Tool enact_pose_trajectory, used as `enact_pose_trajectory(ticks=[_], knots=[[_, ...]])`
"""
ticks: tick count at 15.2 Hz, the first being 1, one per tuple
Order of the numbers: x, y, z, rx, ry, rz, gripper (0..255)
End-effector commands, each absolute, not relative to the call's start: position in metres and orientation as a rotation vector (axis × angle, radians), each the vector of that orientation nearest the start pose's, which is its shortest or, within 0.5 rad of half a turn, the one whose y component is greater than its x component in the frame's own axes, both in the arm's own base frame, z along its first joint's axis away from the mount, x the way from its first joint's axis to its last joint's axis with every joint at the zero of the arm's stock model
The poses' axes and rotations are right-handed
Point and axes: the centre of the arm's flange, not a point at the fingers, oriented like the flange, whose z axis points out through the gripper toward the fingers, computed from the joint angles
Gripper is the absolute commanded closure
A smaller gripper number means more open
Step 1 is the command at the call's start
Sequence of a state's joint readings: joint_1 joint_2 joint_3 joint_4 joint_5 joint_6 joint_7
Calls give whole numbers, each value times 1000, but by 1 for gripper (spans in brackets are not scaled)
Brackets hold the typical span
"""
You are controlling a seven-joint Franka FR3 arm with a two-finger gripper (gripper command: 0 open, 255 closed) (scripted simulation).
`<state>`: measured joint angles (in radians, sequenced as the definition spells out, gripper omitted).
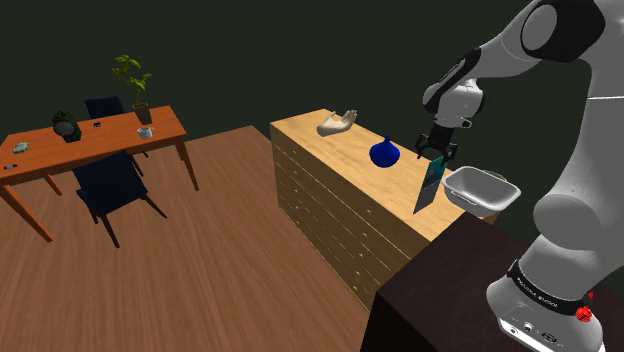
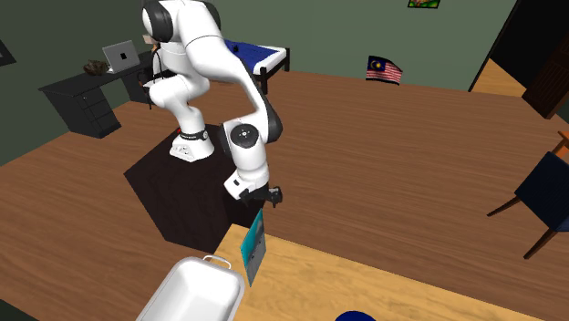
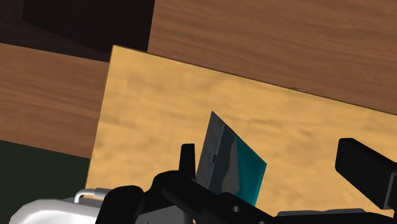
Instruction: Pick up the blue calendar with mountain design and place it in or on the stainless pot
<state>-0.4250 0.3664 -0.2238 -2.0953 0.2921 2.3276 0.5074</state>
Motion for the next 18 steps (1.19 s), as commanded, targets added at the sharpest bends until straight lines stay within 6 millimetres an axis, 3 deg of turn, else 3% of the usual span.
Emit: enact_pose_trajectory(ticks=[1, 2, 10, 11, 18], knots=[[458, -339, 228, -2340, 1894, 163, 0], [458, -337, 220, -2340, 1894, 163, 0], [458, -337, 220, -2340, 1894, 163, 0], [458, -337, 220, -2340, 1894, 163, 255], [458, -337, 220, -2340, 1894, 163, 255]])
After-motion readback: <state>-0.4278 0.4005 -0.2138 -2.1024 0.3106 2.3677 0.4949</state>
